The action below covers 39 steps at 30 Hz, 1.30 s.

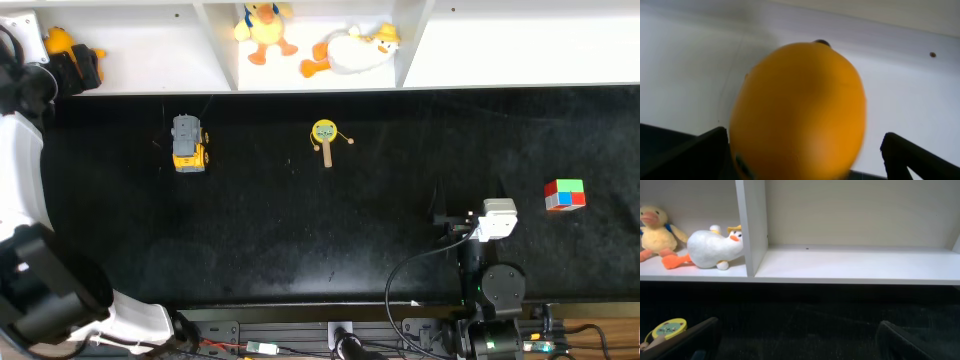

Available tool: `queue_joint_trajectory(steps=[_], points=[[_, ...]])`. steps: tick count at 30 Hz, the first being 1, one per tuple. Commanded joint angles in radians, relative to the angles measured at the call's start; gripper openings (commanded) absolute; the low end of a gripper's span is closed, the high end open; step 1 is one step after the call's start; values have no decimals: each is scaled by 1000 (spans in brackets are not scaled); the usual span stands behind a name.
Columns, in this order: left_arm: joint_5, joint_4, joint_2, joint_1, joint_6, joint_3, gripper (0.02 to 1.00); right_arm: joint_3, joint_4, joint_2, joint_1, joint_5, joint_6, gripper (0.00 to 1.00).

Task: Store Toys

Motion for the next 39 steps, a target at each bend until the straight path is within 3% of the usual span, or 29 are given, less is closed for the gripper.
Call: queue_joint_trajectory(steps=[1,11,16,27,39], points=[[13,-24,-104,-9,61,-34,998,-13,5,2,-1,-8,3,996],[21,-19,-388,-16,72,-418,998,-13,5,2,-1,-8,3,996],[19,-20,-535,-111,55,-604,996,-13,5,2,-1,-8,3,996],[14,-79,-497,-336,12,-624,998,-13,5,2,-1,-8,3,996],[10,48,-287,-351,-72,-624,982,-13,5,2,-1,-8,3,996]])
